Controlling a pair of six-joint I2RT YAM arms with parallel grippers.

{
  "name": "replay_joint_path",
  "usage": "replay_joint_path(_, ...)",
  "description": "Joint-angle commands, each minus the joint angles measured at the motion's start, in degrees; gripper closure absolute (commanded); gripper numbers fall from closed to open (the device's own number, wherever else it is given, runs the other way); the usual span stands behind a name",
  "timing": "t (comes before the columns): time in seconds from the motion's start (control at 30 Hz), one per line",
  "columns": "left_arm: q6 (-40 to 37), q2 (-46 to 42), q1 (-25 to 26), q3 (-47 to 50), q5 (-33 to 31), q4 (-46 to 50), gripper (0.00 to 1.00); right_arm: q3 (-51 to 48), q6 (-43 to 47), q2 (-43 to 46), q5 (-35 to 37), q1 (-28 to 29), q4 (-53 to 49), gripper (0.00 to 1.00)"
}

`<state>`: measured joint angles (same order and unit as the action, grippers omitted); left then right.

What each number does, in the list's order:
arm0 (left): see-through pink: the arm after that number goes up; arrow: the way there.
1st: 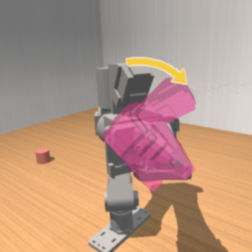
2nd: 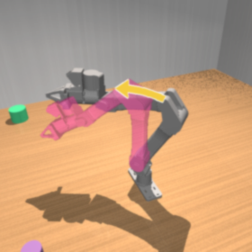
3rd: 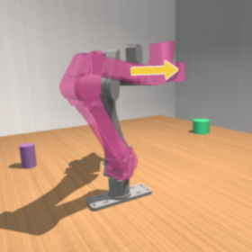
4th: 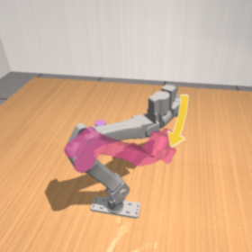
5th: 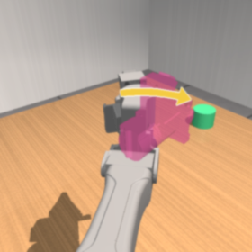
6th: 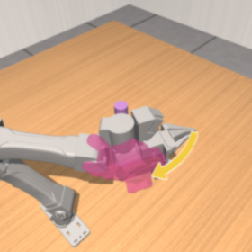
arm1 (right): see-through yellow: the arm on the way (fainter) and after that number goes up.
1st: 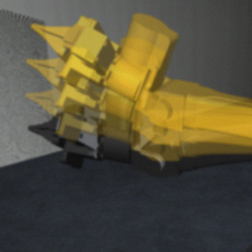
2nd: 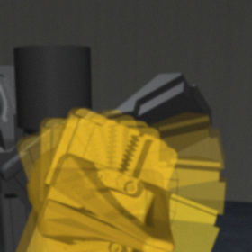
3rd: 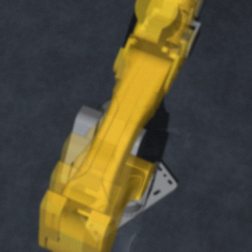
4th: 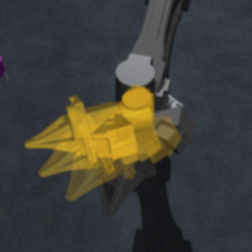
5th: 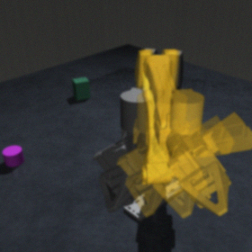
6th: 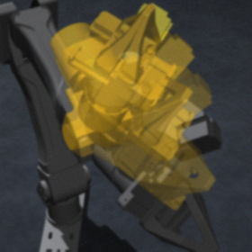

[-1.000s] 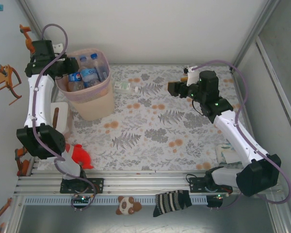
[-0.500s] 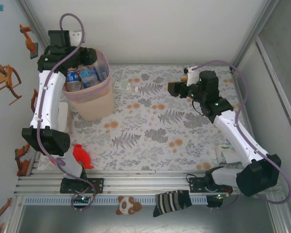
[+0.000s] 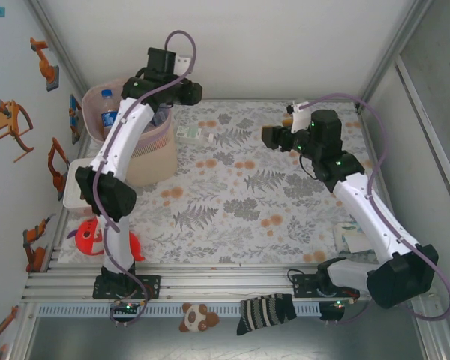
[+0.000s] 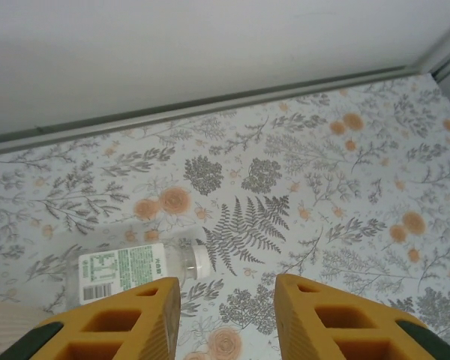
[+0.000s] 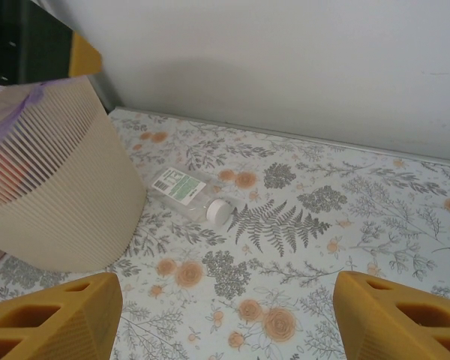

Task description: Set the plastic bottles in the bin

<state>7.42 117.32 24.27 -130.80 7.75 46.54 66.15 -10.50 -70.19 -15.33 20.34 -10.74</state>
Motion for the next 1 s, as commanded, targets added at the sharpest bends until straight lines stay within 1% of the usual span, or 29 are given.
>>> replay_joint_path(0.0, -0.53, 2.97, 1.63, -2.84, -2.82, 1.09, 0.63, 2.05, 0.98, 1.58, 1.31, 0.27, -0.60, 0.27)
replay_joint_path(0.1, -0.05, 6.43, 3.84, -4.31, -5.34, 1.09, 0.62, 1.88, 0.72, 1.66, 1.36, 0.23, -0.55, 0.26)
replay_joint_path(0.13, -0.36, 7.71, 4.47, -4.88, -5.88, 1.08, 0.60, 1.81, 0.74, 1.72, 1.36, 0.23, -0.52, 0.27)
replay_joint_path(0.23, -5.75, 11.57, 5.92, -6.66, -6.77, 2.15, 0.56, 1.70, 0.74, 1.79, 1.45, 0.27, -0.79, 0.27)
replay_joint_path(0.3, -11.22, 13.99, 6.16, -7.96, -5.48, 3.11, 0.56, 1.79, 1.03, 2.01, 1.53, 0.23, -1.18, 0.26)
replay_joint_path(0.37, -18.59, 15.83, 6.44, -8.13, -5.02, 3.73, 0.55, 1.88, 1.39, 2.27, 1.70, 0.24, -1.71, 0.27)
replay_joint_path(0.4, -22.57, 16.25, 6.57, -7.84, -5.08, 3.86, 0.53, 1.88, 1.54, 2.37, 1.84, 0.23, -1.99, 0.26)
replay_joint_path(0.43, -27.62, 16.82, 6.86, -7.10, -5.85, 3.96, 0.48, 1.96, 1.70, 2.47, 1.97, 0.23, -2.17, 0.26)
replay_joint_path(0.47, -32.00, 17.37, 7.36, -6.40, -8.70, 3.56, 0.45, 1.97, 1.81, 2.51, 1.97, 0.23, -2.35, 0.26)
replay_joint_path(0.53, -38.53, 19.03, 7.86, -6.53, -13.44, 2.78, 0.44, 2.11, 2.04, 2.52, 1.97, 0.23, -2.72, 0.26)
replay_joint_path(0.63, -46.69, 21.06, 8.16, -6.54, -16.32, 1.38, 0.42, 2.24, 2.06, 2.61, 2.06, 0.23, -3.10, 0.26)
replay_joint_path(0.77, -56.56, 22.99, 8.26, -5.69, -18.05, 0.19, 0.39, 2.78, 2.26, 2.95, 2.39, 0.23, -4.31, 0.26)
replay_joint_path(0.8, -58.73, 23.36, 8.25, -5.38, -18.01, -0.14, 0.38, 2.92, 2.42, 3.11, 2.58, 0.23, -4.62, 0.26)
replay_joint_path(0.87, -64.05, 23.61, 8.16, -3.84, -16.82, -0.14, 0.32, 3.21, 2.79, 3.22, 2.76, 0.23, -5.43, 0.26)
replay_joint_path(0.97, -71.60, 23.18, 8.10, 0.35, -14.62, -1.50, 0.26, 4.20, 3.37, 3.27, 2.76, 0.23, -6.95, 0.26)
